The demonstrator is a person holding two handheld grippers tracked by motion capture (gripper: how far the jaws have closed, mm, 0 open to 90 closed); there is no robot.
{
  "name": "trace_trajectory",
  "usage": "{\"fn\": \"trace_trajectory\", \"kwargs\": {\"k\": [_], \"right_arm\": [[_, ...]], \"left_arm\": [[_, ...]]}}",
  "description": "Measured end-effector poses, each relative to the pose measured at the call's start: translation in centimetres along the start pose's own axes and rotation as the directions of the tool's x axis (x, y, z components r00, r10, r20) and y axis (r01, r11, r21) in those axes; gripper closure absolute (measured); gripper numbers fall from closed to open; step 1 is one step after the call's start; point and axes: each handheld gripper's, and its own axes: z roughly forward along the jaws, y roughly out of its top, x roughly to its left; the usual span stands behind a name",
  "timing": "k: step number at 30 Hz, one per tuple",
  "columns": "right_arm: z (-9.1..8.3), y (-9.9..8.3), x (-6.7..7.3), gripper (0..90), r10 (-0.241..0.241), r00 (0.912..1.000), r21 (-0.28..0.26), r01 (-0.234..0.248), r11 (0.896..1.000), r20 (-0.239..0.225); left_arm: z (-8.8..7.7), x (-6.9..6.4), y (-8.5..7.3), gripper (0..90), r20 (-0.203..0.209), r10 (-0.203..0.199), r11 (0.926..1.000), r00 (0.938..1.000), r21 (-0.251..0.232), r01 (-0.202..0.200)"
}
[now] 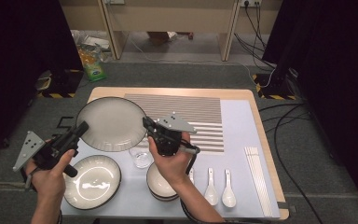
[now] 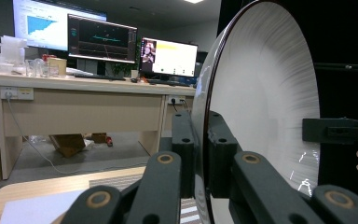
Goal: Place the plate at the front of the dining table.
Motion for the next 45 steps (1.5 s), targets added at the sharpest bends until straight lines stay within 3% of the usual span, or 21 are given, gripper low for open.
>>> {"fn": "trace_trajectory", "kwargs": {"k": [45], "right_arm": [[-1.0, 0.4, -1.7, 87.1, 0.022, 0.9993, -0.025, -0.021, 0.999, 0.029]], "left_arm": [[2.4, -0.7, 0.7, 84.2, 0.041, 0.015, 0.9998, 0.9990, 0.011, -0.016]]}}
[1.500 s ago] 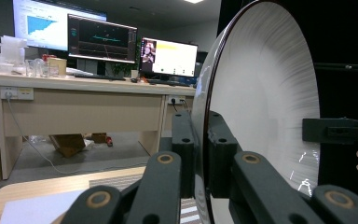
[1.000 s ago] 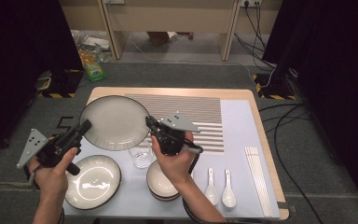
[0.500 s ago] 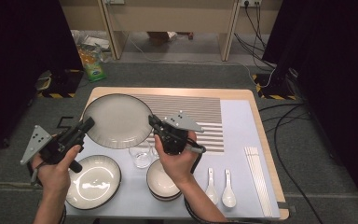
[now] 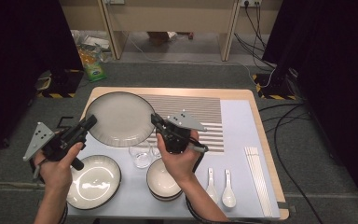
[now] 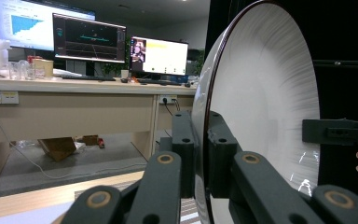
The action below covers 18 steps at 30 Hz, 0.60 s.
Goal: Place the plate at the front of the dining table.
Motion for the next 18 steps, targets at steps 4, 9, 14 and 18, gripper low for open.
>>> {"fn": "trace_trajectory", "kwargs": {"k": [4, 9, 14, 18], "right_arm": [[-0.07, 0.07, -0.12, 87.1, 0.003, 1.0000, -0.002, -0.003, 1.000, -0.001], [-0.13, 0.11, -0.33, 87.1, 0.001, 1.0000, -0.007, -0.001, 1.000, 0.005], [-0.23, 0.17, -0.51, 87.1, 0.008, 0.9999, -0.009, -0.008, 1.000, 0.009], [-0.29, 0.20, -0.71, 87.0, 0.009, 0.9999, -0.013, -0.009, 1.000, 0.010]], "left_arm": [[0.16, -0.01, 0.11, 84.1, 0.003, 0.008, 1.0000, 1.0000, 0.005, -0.008], [0.49, -0.08, 0.16, 84.1, 0.007, 0.002, 1.0000, 1.0000, 0.002, -0.002], [0.76, -0.11, 0.28, 84.2, 0.011, 0.010, 0.9999, 0.9999, 0.009, -0.010], [1.04, -0.16, 0.33, 84.2, 0.016, 0.009, 0.9999, 0.9998, 0.011, -0.009]]}}
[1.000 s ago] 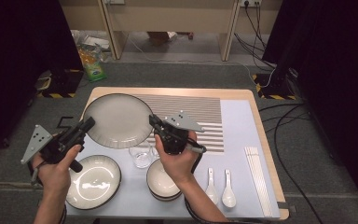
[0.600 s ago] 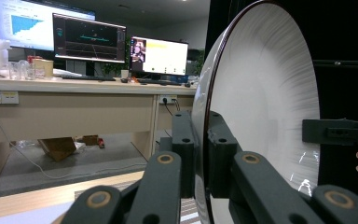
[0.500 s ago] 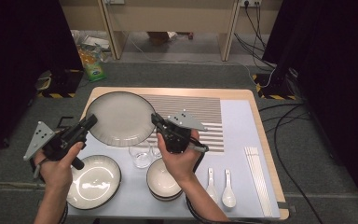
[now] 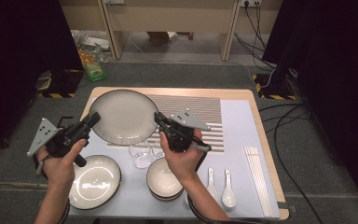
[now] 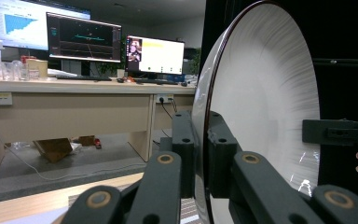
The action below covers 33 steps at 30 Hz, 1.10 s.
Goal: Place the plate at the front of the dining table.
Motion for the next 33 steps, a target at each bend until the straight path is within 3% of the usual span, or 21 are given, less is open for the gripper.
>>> {"fn": "trace_trajectory", "kwargs": {"k": [27, 33], "right_arm": [[-0.6, 0.3, -1.4, 87.1, 0.001, 0.9997, -0.012, 0.000, 1.000, 0.025], [-0.8, 0.5, -1.7, 87.1, 0.022, 0.9993, -0.016, -0.021, 1.000, 0.032]], "left_arm": [[1.9, -0.5, 0.4, 84.2, 0.029, 0.005, 0.9999, 0.9996, 0.012, -0.005], [2.5, -0.7, 0.6, 84.2, 0.036, 0.008, 0.9999, 0.9993, 0.014, -0.008]]}}
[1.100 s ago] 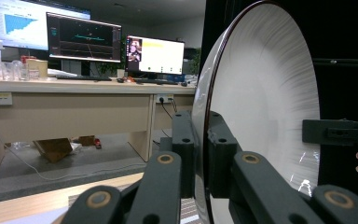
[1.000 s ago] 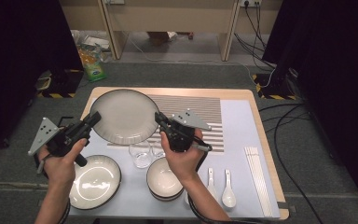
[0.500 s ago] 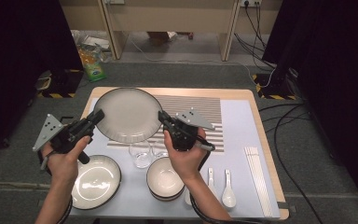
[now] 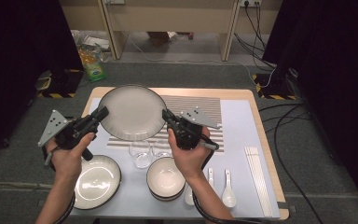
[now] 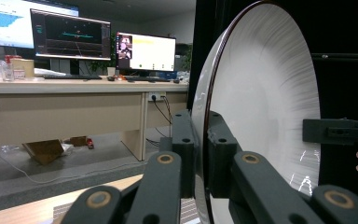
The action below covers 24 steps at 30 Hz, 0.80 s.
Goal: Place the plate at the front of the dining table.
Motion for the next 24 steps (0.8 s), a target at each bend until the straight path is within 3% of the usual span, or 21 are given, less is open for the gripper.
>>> {"fn": "trace_trajectory", "kwargs": {"k": [11, 24], "right_arm": [[-0.3, 0.2, -0.7, 87.1, -0.014, 0.9998, -0.006, 0.014, 1.000, 0.011], [-0.5, 0.2, -1.3, 87.1, 0.007, 0.9998, -0.013, -0.007, 1.000, 0.021]], "left_arm": [[0.8, -0.2, 0.2, 84.2, 0.013, 0.007, 1.0000, 0.9999, 0.005, -0.007], [1.8, -0.4, 0.2, 84.2, 0.027, 0.010, 0.9999, 0.9996, 0.012, -0.011]]}}
